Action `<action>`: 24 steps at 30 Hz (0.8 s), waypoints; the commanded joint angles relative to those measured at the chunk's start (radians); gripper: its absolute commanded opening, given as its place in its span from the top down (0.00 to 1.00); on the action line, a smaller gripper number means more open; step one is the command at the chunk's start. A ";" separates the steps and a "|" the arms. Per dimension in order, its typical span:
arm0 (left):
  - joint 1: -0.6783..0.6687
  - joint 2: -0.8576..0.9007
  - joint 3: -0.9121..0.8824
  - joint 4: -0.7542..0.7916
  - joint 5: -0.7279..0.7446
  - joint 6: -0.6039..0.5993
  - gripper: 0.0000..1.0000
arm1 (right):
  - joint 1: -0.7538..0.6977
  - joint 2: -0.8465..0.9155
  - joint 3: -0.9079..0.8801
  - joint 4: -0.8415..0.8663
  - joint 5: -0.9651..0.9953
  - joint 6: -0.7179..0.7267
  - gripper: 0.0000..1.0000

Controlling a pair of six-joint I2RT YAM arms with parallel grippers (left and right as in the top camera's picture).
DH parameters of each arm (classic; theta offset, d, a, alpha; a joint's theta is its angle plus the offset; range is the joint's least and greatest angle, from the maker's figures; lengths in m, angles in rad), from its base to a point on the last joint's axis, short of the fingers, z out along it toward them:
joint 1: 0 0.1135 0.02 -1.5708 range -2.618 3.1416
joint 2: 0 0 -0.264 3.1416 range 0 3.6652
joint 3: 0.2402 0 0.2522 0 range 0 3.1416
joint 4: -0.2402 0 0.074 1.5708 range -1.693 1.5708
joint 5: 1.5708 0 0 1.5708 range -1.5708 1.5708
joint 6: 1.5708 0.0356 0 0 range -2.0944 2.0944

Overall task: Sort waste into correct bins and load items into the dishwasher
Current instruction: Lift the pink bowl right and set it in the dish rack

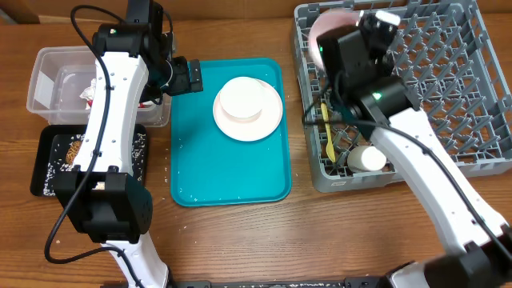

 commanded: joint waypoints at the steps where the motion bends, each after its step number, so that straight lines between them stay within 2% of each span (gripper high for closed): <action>1: 0.005 -0.010 0.015 0.004 -0.008 0.014 0.00 | -0.030 0.085 -0.010 0.144 0.230 -0.233 0.96; 8: 0.005 -0.010 0.015 0.004 -0.008 0.014 0.00 | -0.082 0.284 -0.010 0.628 0.282 -0.651 0.96; 14: 0.005 -0.010 0.015 0.004 -0.007 0.014 0.00 | -0.085 0.423 -0.010 1.008 0.230 -1.004 0.96; 17: 0.005 -0.010 0.015 0.004 -0.008 0.014 0.00 | -0.085 0.462 -0.010 1.051 0.148 -1.083 0.96; 24: 0.005 -0.010 0.015 0.004 -0.007 0.014 0.00 | -0.087 0.526 -0.010 1.057 0.067 -1.082 0.96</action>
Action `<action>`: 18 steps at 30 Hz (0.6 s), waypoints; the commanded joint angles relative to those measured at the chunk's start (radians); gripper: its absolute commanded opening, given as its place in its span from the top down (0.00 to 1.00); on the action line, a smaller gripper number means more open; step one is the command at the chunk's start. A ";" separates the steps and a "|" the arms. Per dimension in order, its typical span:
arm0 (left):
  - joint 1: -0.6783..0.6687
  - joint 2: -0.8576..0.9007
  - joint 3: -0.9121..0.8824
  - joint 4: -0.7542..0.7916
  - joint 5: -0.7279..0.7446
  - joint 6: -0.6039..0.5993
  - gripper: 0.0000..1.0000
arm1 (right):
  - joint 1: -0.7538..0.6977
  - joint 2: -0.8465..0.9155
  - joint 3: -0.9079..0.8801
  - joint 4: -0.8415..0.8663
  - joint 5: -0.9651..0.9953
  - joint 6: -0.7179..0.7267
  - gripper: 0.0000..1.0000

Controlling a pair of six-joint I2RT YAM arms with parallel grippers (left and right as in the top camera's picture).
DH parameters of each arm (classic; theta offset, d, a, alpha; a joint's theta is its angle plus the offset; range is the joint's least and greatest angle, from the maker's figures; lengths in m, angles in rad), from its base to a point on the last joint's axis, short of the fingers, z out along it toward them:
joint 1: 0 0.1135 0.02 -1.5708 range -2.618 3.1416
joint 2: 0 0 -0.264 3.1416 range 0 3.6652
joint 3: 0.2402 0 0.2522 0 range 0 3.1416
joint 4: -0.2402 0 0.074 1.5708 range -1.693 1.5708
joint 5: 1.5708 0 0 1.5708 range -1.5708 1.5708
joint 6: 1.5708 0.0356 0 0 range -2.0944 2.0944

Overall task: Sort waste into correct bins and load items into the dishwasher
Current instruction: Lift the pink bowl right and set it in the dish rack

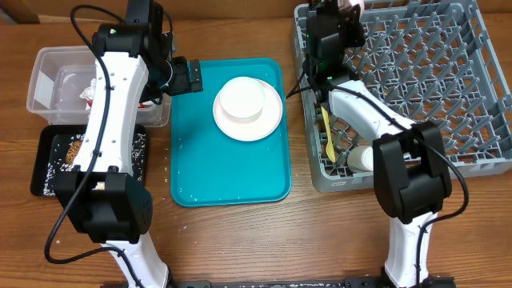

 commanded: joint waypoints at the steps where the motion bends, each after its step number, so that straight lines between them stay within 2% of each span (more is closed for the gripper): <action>1: 0.005 -0.010 0.015 0.004 -0.007 0.013 0.00 | 0.000 0.040 0.007 0.016 -0.057 -0.034 0.96; 18: 0.005 -0.010 0.015 0.004 -0.007 0.014 0.00 | -0.013 0.146 0.007 0.127 -0.061 -0.041 0.96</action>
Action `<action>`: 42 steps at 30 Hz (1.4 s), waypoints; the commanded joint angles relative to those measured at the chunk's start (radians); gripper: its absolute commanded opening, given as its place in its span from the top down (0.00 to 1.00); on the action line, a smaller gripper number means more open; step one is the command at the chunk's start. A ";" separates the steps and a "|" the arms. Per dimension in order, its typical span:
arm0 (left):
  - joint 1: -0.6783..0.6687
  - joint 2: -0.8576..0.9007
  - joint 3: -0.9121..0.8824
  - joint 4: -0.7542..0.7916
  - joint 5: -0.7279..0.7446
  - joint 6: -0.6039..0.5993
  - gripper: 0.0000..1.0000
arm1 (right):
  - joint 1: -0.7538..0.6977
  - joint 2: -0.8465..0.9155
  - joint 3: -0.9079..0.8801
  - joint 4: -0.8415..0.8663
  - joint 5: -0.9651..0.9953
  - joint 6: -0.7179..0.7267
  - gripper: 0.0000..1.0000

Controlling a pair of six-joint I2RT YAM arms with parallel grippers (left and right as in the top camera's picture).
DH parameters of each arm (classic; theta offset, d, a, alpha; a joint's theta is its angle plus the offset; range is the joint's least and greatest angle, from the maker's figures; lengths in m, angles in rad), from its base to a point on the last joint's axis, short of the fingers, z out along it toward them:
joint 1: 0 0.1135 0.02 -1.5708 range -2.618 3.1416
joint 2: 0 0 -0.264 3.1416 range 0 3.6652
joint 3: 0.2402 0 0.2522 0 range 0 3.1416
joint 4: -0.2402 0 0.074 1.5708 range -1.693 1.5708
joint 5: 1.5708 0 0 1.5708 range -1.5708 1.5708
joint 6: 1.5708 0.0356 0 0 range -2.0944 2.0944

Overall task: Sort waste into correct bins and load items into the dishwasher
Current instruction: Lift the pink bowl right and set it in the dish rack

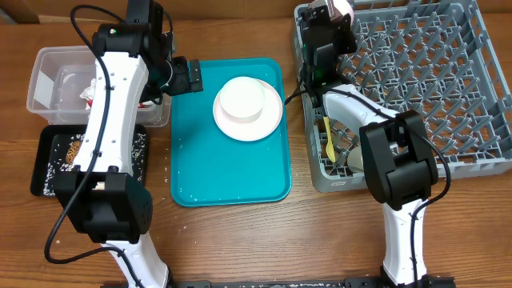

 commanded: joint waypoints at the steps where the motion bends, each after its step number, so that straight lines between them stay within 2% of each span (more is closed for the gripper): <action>1: 0.005 -0.010 0.015 0.004 -0.007 0.014 0.00 | 0.000 0.022 0.007 0.006 0.012 -0.003 0.96; 9: 0.004 -0.010 0.015 0.004 -0.007 0.013 0.00 | 0.074 0.022 0.007 0.005 0.178 -0.003 0.96; 11: 0.005 -0.010 0.015 0.004 -0.007 0.014 0.00 | 0.095 0.022 0.007 0.005 0.203 -0.003 0.81; 19: 0.004 -0.010 0.015 0.004 -0.007 0.014 0.00 | 0.161 0.022 0.007 -0.021 0.255 -0.003 0.52; 29: 0.005 -0.010 0.015 0.004 -0.007 0.014 0.00 | 0.196 0.009 0.008 -0.011 0.277 -0.003 0.48; 34: 0.005 -0.010 0.015 0.004 -0.007 0.014 0.00 | 0.197 -0.029 0.008 0.055 0.288 0.003 0.43; 36: 0.005 -0.010 0.015 0.004 -0.007 0.014 0.00 | 0.199 -0.055 0.008 0.061 0.288 0.047 0.43; 38: 0.005 -0.010 0.015 0.004 -0.007 0.014 0.00 | 0.208 -0.079 0.008 0.033 0.282 0.110 0.50; 39: 0.005 -0.010 0.015 0.004 -0.007 0.013 0.00 | 0.217 -0.095 0.008 -0.013 0.262 0.159 0.52; 42: 0.005 -0.010 0.015 0.004 -0.007 0.014 0.00 | 0.246 -0.130 0.008 -0.181 0.162 0.273 0.52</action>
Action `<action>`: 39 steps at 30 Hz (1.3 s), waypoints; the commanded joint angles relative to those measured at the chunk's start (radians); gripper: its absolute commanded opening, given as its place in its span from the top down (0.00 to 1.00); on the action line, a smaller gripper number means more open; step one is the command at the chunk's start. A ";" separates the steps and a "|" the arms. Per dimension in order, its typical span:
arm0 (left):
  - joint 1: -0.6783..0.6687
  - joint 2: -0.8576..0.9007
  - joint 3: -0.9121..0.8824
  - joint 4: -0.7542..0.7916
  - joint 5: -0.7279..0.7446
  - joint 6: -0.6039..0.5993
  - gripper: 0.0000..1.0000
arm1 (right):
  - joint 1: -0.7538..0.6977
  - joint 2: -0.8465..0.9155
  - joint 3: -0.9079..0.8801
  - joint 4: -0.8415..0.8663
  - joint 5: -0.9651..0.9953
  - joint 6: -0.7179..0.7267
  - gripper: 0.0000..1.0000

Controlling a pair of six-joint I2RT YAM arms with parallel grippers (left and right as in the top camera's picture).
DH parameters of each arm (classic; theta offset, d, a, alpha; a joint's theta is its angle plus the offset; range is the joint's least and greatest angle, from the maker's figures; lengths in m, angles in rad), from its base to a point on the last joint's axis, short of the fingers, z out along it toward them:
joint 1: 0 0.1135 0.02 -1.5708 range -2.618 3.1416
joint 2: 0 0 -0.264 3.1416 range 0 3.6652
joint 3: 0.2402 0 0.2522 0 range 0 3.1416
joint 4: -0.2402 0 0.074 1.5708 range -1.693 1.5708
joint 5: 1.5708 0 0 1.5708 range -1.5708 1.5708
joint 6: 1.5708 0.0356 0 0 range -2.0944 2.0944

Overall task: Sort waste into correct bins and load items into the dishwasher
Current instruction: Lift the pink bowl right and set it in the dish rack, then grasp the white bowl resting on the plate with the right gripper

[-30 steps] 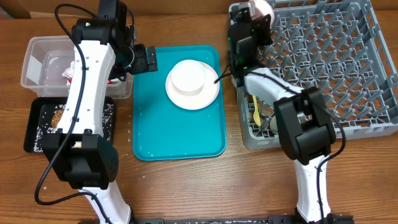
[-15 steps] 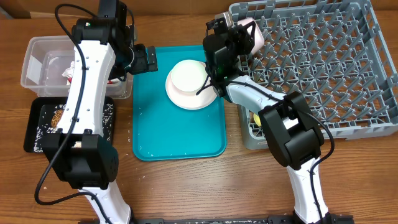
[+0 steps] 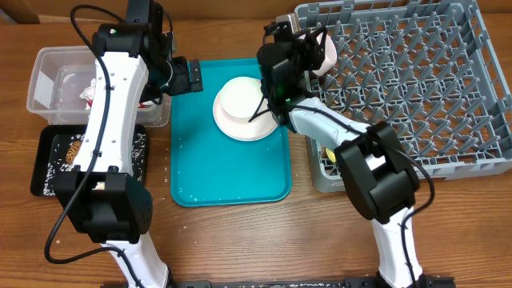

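Note:
A pink plate (image 3: 326,56) stands on edge over the near-left part of the grey dish rack (image 3: 416,88), and my right gripper (image 3: 314,53) appears shut on it; cables hide the fingers. The right wrist hangs over the teal tray's (image 3: 228,172) right edge, covering part of the white plate with a bowl on it (image 3: 242,106). Beside the tray's far-left corner my left gripper (image 3: 192,77) hovers, its jaws not readable from above. A yellow spoon (image 3: 330,152) lies in the rack's front-left corner, mostly under my right arm.
A clear plastic bin (image 3: 48,80) with scraps of waste stands at the far left. In front of it is a black tray (image 3: 48,172) with food crumbs. The rack fills the right side of the wooden table.
My right wrist has moved left, from the rack's far-left corner to over the tray's right edge. The pink plate has come nearer and lower along the rack's left side. The left arm is unchanged.
The pink plate was held flat-on over the rack's far-left corner. Then the right arm reached farther back and only a sliver of pink showed at the rack's far edge. Now the wrist is over the tray's edge, with the plate on edge at the rack's left.

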 commanded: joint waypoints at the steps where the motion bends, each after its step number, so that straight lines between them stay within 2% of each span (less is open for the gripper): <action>1: 0.005 -0.010 0.015 0.004 -0.007 0.014 0.00 | 0.052 -0.108 0.008 -0.156 -0.131 0.217 0.51; 3: 0.005 -0.010 0.015 0.004 -0.007 0.014 0.00 | 0.085 -0.163 0.008 -0.370 -0.273 0.415 0.43; 5: 0.005 -0.010 0.015 0.004 -0.007 0.014 0.00 | 0.101 -0.216 0.008 -0.541 -0.418 0.585 0.42; 6: 0.005 -0.010 0.015 0.004 -0.007 0.014 0.00 | 0.103 -0.230 0.008 -0.584 -0.470 0.623 0.42; 11: 0.005 -0.010 0.015 0.004 -0.007 0.014 0.00 | 0.097 -0.303 0.008 -0.840 -1.026 0.857 0.44; 13: 0.005 -0.010 0.015 0.004 -0.007 0.014 0.00 | 0.089 -0.298 0.003 -0.866 -1.119 0.929 0.44; 17: 0.005 -0.010 0.015 0.004 -0.007 0.014 0.00 | 0.087 -0.270 -0.026 -0.843 -1.094 1.005 0.44; 20: 0.005 -0.010 0.015 0.004 -0.007 0.014 0.00 | 0.086 -0.235 -0.027 -0.823 -1.072 1.038 0.55; 28: 0.005 -0.010 0.015 0.004 -0.007 0.014 0.00 | 0.039 -0.166 -0.027 -0.881 -1.057 1.263 0.60; 36: 0.005 -0.010 0.015 0.004 -0.007 0.014 0.00 | 0.037 -0.129 -0.027 -0.873 -1.073 1.268 0.60; 39: 0.005 -0.010 0.015 0.004 -0.007 0.013 0.00 | 0.042 -0.110 -0.028 -0.853 -1.081 1.269 0.66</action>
